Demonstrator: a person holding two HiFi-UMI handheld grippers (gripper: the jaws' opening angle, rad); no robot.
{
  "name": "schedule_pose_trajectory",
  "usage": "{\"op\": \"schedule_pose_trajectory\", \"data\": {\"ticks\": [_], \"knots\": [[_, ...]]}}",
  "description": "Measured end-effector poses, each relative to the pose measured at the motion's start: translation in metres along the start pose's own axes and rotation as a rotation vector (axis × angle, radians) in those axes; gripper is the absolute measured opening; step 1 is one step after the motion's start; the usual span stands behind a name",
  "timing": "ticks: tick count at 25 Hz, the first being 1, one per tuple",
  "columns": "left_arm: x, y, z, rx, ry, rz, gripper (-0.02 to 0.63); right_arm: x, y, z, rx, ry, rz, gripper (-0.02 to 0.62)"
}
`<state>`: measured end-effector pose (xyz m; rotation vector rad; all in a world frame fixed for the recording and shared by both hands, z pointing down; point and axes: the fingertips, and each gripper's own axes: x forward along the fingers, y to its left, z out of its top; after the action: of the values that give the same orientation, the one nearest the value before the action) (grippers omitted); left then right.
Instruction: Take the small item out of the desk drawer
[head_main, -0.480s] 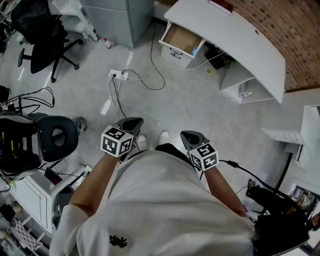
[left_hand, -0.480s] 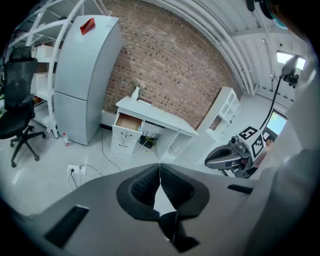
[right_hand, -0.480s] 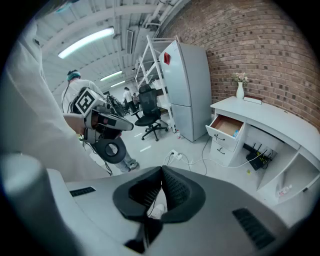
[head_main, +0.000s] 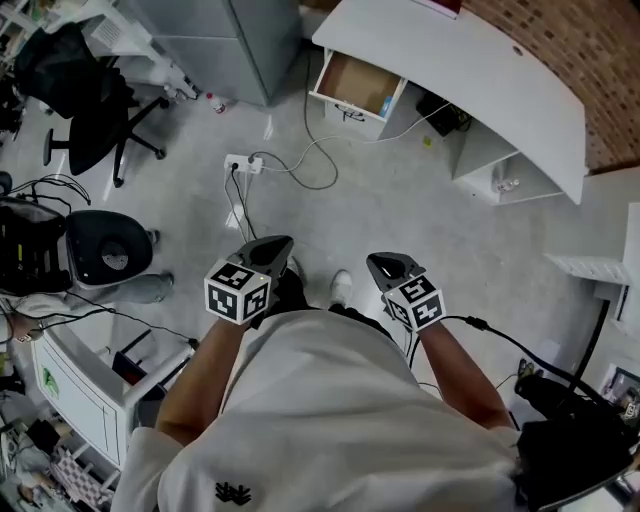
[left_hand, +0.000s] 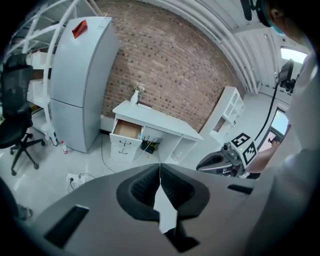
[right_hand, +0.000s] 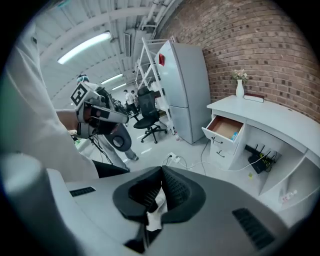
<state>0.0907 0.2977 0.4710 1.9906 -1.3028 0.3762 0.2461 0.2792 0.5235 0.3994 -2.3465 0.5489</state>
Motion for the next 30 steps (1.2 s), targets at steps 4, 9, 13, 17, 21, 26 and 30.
{"op": "schedule_pose_trajectory", "data": {"ticks": [4,9,13,17,21,26,30], "knots": [[0.022,0.027,0.023,0.024,0.022,-0.046,0.025,0.026,-0.027,0.02,0.031,0.01,-0.015,0.029],[0.046,0.092,0.071,0.071,0.05,-0.104,0.025,0.073,-0.068,0.078,0.129,-0.03,-0.124,0.032],[0.057,0.148,0.115,0.113,0.042,-0.152,0.025,0.121,-0.097,0.123,0.203,-0.044,-0.203,0.087],[0.066,0.195,0.144,0.145,0.042,-0.185,0.025,0.156,-0.146,0.155,0.306,-0.089,-0.319,0.087],[0.087,0.235,0.165,0.152,0.079,-0.183,0.025,0.187,-0.211,0.171,0.418,-0.097,-0.404,0.092],[0.154,0.298,0.229,0.101,0.139,-0.152,0.025,0.247,-0.335,0.205,0.528,-0.034,-0.456,0.125],[0.199,0.321,0.284,0.059,0.162,-0.112,0.025,0.29,-0.435,0.23,0.598,0.017,-0.497,0.148]]}}
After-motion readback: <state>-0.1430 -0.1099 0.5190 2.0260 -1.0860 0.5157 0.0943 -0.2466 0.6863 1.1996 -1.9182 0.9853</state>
